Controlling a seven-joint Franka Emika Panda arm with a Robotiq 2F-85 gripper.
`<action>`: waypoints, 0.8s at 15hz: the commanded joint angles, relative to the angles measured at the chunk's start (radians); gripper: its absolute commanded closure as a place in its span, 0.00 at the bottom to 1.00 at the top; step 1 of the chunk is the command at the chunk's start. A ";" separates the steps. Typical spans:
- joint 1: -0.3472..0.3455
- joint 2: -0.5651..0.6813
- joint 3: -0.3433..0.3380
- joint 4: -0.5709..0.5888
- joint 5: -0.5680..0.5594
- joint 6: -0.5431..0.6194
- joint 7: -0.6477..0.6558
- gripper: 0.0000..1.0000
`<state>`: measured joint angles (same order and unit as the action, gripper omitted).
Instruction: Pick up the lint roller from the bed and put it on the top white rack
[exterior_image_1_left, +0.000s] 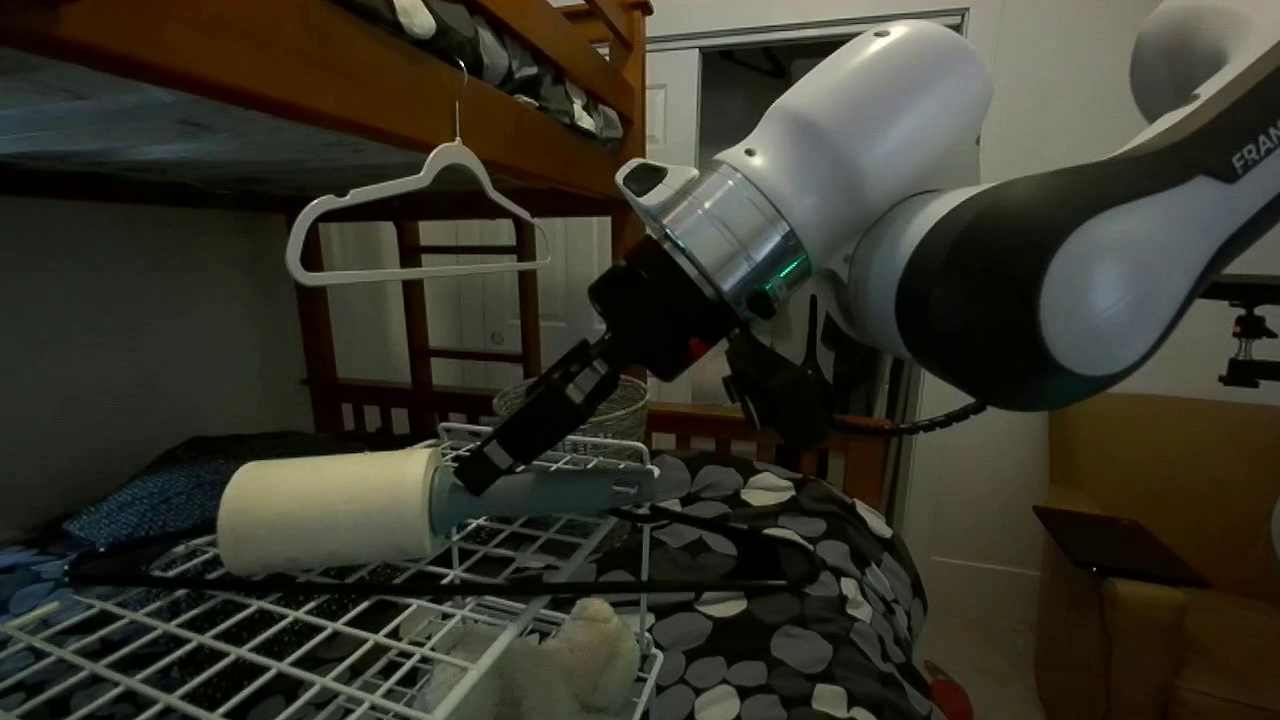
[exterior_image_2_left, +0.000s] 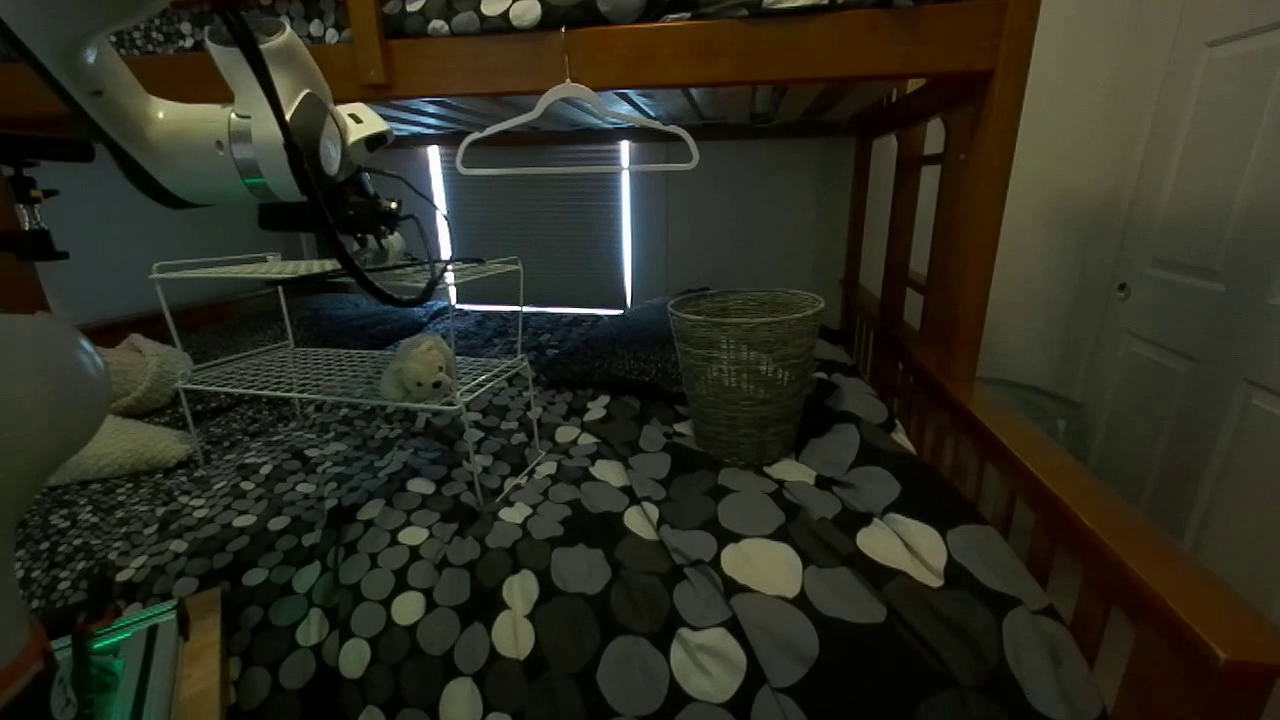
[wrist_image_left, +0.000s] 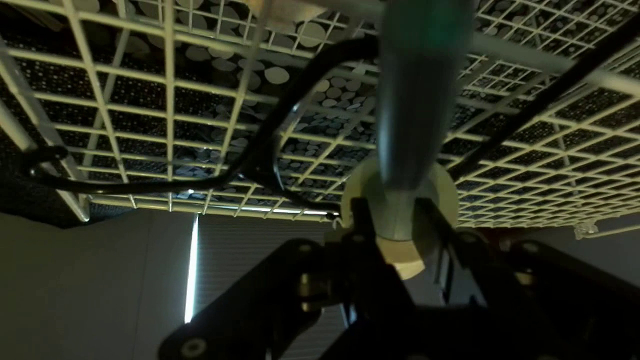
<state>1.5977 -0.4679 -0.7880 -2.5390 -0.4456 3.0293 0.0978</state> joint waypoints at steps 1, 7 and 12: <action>-0.019 -0.043 0.041 -0.026 0.198 -0.051 -0.192 0.93; -0.073 -0.032 0.112 0.006 0.416 -0.091 -0.384 0.37; -0.265 -0.013 0.288 0.068 0.452 -0.283 -0.410 0.01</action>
<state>1.4471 -0.4823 -0.6084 -2.5098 -0.0426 2.8822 -0.2780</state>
